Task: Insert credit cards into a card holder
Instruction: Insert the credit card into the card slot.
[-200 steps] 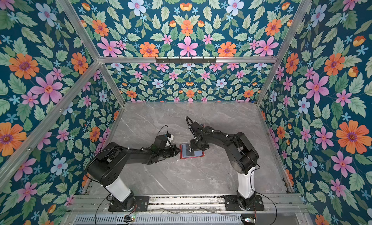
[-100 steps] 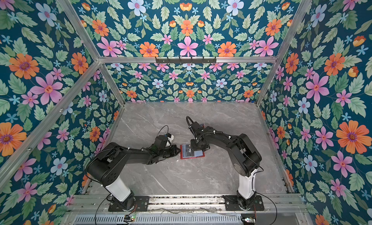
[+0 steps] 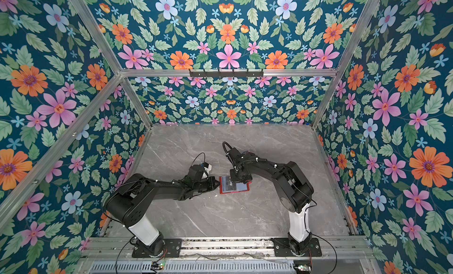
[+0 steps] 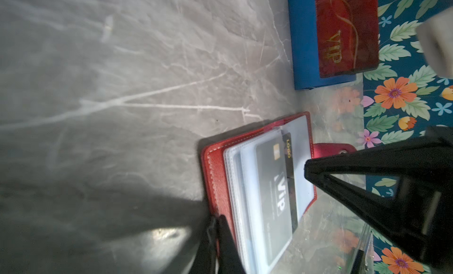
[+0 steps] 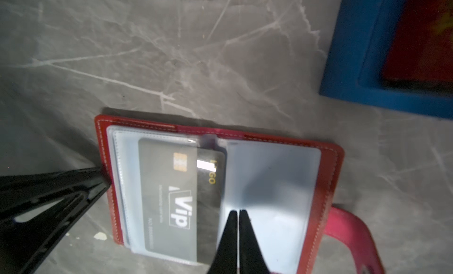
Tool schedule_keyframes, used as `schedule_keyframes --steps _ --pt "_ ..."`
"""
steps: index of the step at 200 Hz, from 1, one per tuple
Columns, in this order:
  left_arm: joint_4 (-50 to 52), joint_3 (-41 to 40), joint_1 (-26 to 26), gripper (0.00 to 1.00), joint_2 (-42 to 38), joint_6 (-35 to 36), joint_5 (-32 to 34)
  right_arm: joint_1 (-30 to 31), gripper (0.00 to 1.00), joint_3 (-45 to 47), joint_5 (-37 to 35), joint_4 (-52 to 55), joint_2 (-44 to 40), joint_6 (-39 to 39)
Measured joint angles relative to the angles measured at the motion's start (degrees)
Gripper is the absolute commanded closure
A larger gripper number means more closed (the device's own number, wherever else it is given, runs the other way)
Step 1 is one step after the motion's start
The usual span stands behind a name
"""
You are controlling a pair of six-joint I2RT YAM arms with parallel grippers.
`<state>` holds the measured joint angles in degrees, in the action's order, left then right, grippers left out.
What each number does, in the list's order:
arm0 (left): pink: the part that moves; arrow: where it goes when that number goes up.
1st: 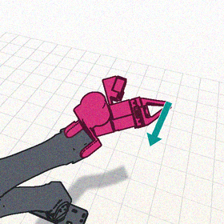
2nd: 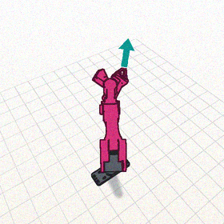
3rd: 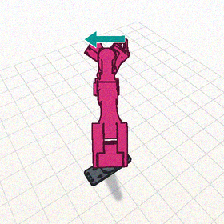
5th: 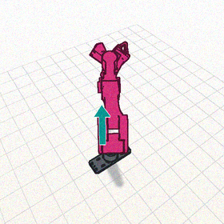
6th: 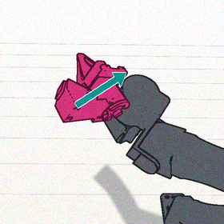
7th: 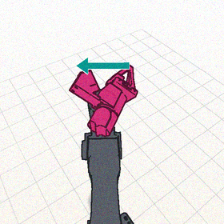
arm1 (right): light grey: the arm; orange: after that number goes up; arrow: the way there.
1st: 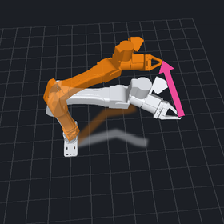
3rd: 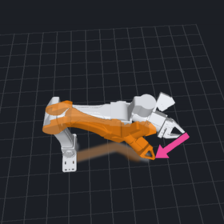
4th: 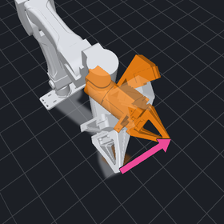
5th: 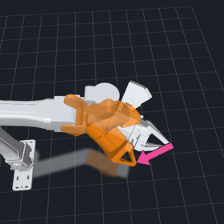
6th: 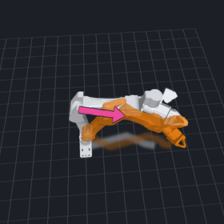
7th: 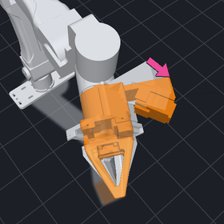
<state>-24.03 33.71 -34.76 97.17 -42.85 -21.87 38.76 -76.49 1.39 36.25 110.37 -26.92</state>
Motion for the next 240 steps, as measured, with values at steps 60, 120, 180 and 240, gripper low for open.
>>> schedule_keyframes --steps 60,120,180,240 --pt "-0.1 0.0 0.0 0.92 0.1 0.0 0.0 0.0 0.94 -1.6 0.0 1.2 2.6 -0.2" --pt "-0.6 0.1 0.0 0.92 0.4 0.0 -0.4 0.2 0.84 -2.5 0.5 1.5 3.6 -0.3" --pt "-0.9 0.1 0.0 0.92 0.6 0.0 -0.5 0.3 0.73 -2.9 1.6 1.3 4.0 -0.3" --pt "-1.0 0.1 0.0 0.92 0.6 0.0 -0.5 0.5 0.67 -2.7 2.6 0.7 3.8 0.1"
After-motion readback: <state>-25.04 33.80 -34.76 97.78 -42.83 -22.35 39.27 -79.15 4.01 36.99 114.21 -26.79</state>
